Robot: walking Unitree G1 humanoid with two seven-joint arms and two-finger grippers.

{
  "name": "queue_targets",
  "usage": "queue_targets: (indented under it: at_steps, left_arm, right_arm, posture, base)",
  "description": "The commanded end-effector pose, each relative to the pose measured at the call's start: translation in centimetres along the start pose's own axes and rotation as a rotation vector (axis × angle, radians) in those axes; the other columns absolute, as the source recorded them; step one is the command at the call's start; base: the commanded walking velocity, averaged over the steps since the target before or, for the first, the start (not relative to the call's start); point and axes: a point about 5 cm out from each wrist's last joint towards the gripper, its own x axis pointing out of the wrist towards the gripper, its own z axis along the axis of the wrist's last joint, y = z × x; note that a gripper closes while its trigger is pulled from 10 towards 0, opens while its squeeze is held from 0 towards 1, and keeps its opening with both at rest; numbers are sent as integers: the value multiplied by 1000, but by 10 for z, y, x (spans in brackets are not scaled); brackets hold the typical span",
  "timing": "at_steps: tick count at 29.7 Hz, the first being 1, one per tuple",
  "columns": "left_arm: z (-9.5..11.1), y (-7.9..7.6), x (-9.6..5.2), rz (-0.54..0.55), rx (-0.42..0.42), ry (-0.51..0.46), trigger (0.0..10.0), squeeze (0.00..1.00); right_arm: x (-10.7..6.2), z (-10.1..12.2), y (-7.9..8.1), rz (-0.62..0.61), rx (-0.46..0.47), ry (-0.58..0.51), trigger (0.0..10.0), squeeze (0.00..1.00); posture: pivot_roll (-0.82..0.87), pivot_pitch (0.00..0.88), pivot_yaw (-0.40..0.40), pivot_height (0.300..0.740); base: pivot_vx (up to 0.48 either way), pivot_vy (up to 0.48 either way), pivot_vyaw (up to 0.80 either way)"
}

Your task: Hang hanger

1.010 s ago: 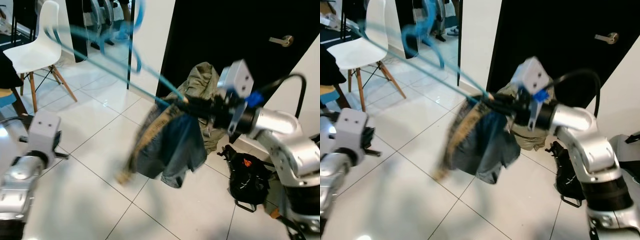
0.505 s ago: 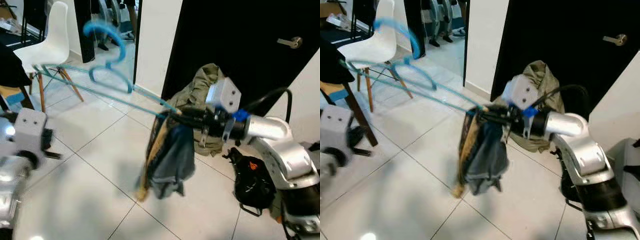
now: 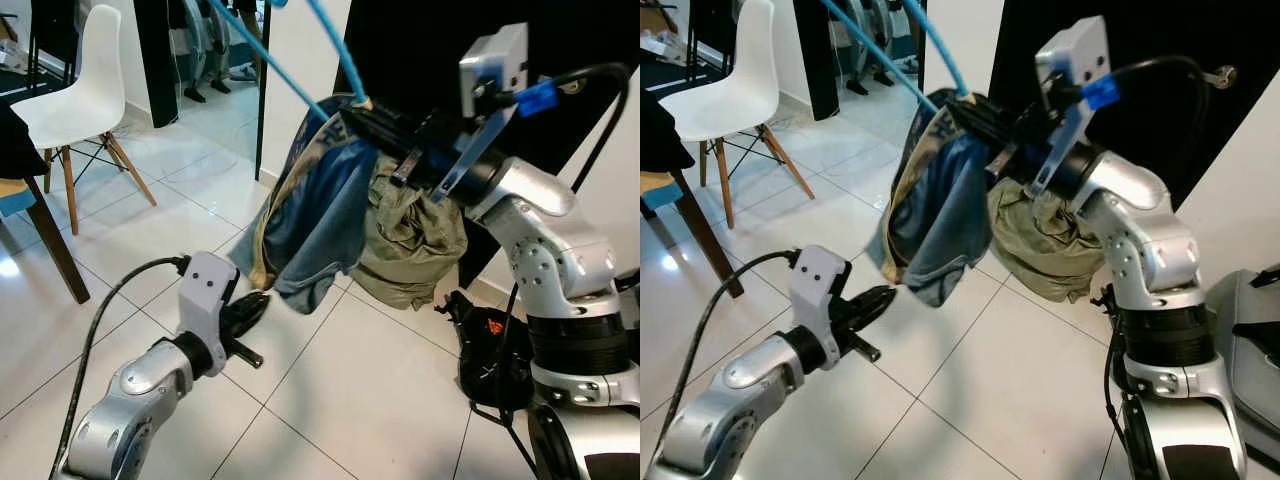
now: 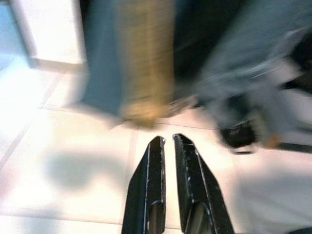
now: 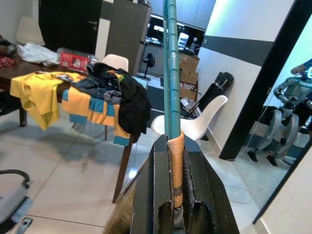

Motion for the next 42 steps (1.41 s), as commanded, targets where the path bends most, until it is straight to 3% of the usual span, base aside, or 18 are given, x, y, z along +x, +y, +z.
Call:
queue_targets:
  at_steps: [1,15,18,23,24,29,30,36,42]
  left_arm:
    - [-8,6,1,58,11,24,10000,0]
    - [-1,6,16,83,-7,-30,10000,0]
    - [17,-11,-1,-53,-12,-103,10000,0]
    - [25,-14,-17,-66,59,-105,10000,24]
    - [26,-11,-23,-34,82,-96,10000,1000]
    - [26,-8,-31,7,106,-84,10000,1000]
    - [21,-7,-31,32,123,-67,10000,0]
    - [7,-10,-22,37,127,-21,10000,0]
    - [-7,-28,-2,-20,73,10,10000,0]
  right_arm:
    - [1,13,0,21,-8,-52,10000,0]
    - [3,21,0,19,-6,-62,10000,0]
    - [1,19,-3,3,-24,-43,10000,0]
    - [-2,14,-4,-5,-24,-27,10000,0]
    - [-2,12,-4,-7,-22,-24,10000,0]
    - [-3,11,-4,-6,-16,-24,10000,0]
    - [-1,9,-4,-1,-8,-27,10000,0]
    - [2,7,-3,4,-4,-31,10000,0]
    - [6,8,-1,12,0,-43,10000,0]
  posture:
    - [-96,201,-148,740]
    - [-103,195,-144,740]
    - [-104,199,-139,740]
    - [-85,202,-139,740]
    - [-80,202,-141,740]
    - [-71,202,-145,740]
    - [-72,201,-150,740]
    - [-84,196,-150,740]
    - [-102,193,-145,740]
  base:
    - [0,0,0]
    - [0,0,0]
    - [0,0,0]
    - [0,0,0]
    - [0,0,0]
    - [0,0,0]
    - [0,0,0]
    - [0,0,0]
    - [0,0,0]
